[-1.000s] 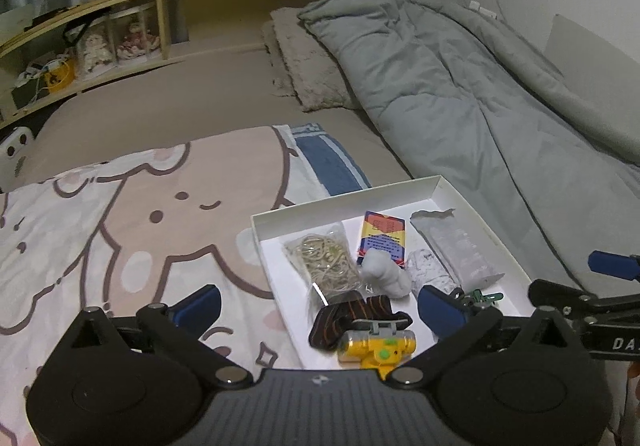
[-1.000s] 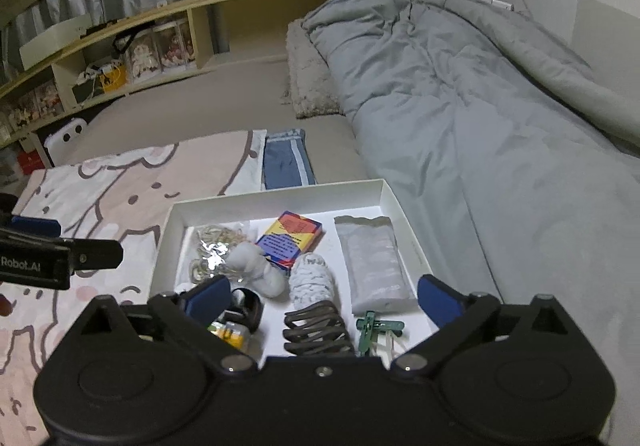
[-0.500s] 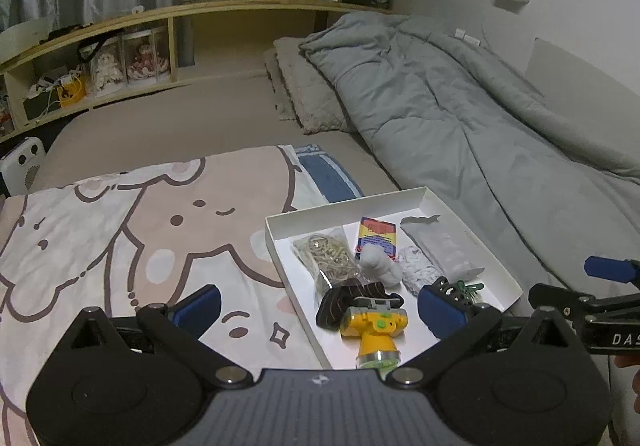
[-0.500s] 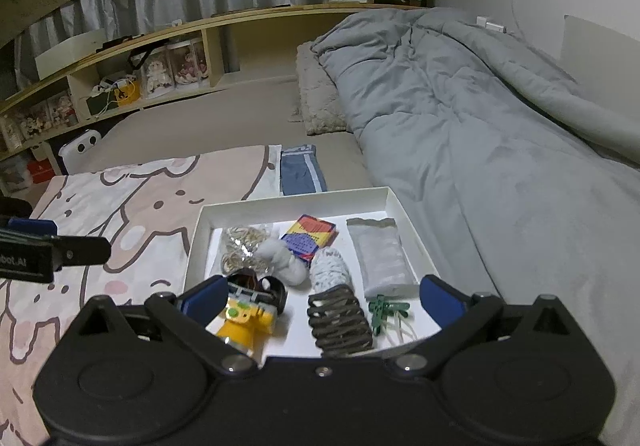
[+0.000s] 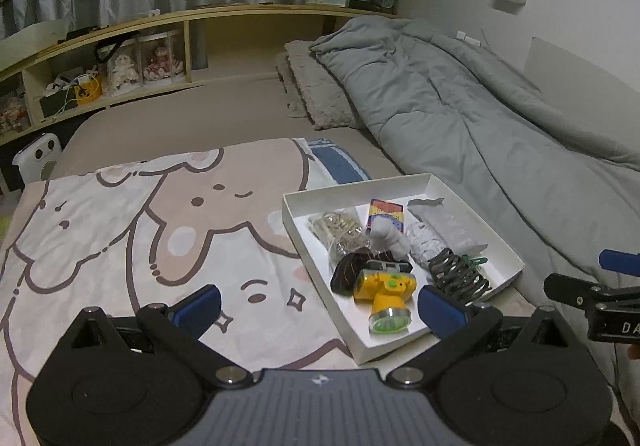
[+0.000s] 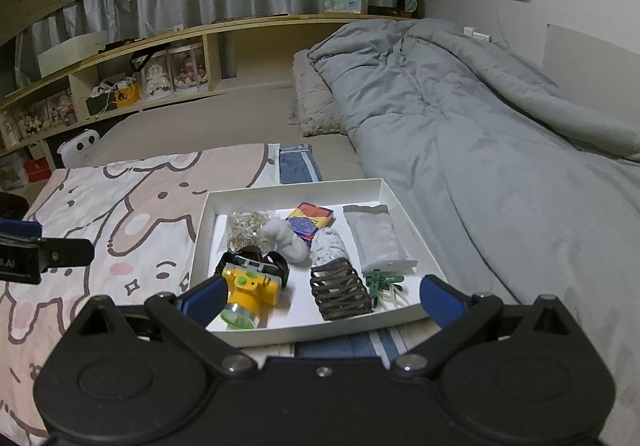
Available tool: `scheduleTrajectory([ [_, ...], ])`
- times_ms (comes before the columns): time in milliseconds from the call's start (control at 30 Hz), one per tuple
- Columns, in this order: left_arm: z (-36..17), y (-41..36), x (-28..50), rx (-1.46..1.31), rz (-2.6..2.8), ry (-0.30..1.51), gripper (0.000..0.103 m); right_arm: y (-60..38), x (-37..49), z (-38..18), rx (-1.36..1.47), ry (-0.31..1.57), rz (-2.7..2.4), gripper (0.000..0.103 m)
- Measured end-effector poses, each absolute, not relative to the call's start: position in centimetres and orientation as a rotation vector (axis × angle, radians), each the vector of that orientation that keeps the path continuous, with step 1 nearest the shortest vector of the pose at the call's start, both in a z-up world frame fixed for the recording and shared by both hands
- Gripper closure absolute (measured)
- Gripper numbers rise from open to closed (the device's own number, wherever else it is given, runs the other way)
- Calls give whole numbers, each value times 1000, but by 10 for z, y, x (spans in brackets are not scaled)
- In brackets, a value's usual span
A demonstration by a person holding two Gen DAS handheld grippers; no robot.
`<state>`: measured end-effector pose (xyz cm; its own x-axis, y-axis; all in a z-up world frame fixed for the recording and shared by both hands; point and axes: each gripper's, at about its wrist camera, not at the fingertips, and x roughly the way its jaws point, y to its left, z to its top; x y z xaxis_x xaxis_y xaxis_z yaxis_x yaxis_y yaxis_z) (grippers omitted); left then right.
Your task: Organize objects
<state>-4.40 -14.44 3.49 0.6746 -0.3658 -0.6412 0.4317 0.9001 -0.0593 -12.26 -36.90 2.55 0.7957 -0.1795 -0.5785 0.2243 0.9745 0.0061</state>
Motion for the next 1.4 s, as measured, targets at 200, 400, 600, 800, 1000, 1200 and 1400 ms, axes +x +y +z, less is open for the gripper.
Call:
scheduleTrajectory([
  [200,24,-134,-52,84,-426,685,0,-360,-129,18,81,606,-224,0],
  [400,17,-123,-51,65,-426,702,0,-352,-132,10,58,615,-245,0],
  [600,11,-119,-51,46,-424,706,0,-348,-134,9,39,585,-271,0],
  [800,6,-119,-53,66,-415,709,0,-345,-132,7,22,596,-275,0],
  [1000,3,-116,-52,73,-401,713,0,-346,-131,6,33,604,-281,0],
  [1200,2,-116,-53,80,-400,718,0,-350,-132,4,51,611,-288,0],
  [1400,2,-114,-53,83,-389,719,0,-349,-132,4,50,613,-291,0],
])
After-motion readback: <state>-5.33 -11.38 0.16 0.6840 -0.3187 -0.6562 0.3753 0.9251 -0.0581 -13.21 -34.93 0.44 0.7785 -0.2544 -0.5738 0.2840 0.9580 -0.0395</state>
